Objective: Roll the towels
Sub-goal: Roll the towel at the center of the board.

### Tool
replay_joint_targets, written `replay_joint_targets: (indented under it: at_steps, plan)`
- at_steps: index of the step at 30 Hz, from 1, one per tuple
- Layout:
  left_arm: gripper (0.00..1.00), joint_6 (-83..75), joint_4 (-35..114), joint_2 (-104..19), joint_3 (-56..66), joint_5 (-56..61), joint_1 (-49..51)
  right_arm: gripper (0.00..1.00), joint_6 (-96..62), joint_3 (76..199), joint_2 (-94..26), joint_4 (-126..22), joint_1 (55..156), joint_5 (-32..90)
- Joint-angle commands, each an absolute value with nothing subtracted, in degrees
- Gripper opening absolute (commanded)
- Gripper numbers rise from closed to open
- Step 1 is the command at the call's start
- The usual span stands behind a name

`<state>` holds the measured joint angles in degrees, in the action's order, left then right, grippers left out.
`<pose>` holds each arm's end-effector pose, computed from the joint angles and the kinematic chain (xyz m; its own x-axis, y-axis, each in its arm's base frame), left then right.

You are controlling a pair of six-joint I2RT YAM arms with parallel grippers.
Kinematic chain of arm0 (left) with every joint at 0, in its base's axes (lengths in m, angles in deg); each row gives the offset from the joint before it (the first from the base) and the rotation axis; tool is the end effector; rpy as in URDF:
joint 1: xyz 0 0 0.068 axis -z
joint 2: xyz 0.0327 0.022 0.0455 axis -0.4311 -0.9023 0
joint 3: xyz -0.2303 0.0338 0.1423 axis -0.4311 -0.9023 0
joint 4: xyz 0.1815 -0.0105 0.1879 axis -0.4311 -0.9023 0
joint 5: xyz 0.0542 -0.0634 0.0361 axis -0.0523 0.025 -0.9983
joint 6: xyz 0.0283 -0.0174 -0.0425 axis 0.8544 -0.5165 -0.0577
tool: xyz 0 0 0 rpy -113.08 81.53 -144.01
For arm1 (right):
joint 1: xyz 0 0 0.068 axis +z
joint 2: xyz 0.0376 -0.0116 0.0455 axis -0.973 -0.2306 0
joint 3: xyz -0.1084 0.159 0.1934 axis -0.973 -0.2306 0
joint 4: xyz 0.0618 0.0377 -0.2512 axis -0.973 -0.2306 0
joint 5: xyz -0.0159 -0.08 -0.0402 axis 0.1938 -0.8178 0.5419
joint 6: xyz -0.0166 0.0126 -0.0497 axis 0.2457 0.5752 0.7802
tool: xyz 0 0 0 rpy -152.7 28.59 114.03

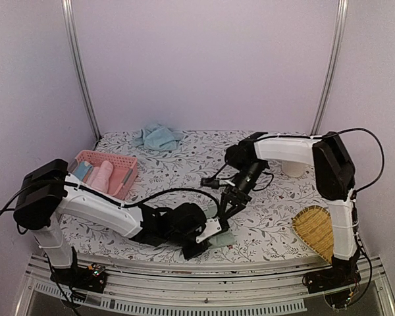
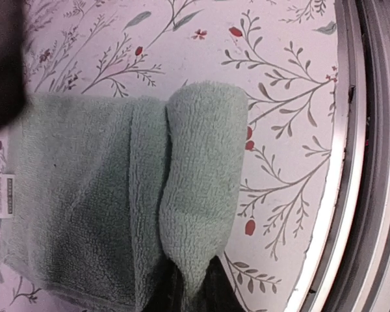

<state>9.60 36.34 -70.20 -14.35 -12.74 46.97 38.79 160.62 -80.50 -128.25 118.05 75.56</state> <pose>0.1094 -0.3321 0.1356 -0.2010 0.7601 -0.6180 0.9313 0.3440 0.1202 0.2809 0.2858 0.1658 -0.3014 -0.8597 -0.4124 -0.6973 -0.0962 0.7103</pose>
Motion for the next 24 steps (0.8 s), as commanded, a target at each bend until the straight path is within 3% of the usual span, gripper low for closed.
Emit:
replay_joint_targets:
  at_steps: [1,7,12,24]
  plan:
    - [0.0,0.64,33.89,-70.49,-14.58,6.14,39.86,0.38,35.95,156.1,-64.48,-116.1,113.51,72.57]
    - [0.0,-6.87,34.26,-76.88,-11.07,25.41,32.94,0.36,29.54,133.58,-47.72,-90.04,113.34,63.63]
    - [0.0,-11.32,34.29,-83.66,-8.62,35.12,29.94,0.35,32.34,122.75,-43.74,-81.67,116.69,58.88]
    - [0.0,-13.96,34.02,-87.68,-8.02,36.92,27.56,0.41,36.84,114.8,-47.74,-71.7,131.0,40.94]
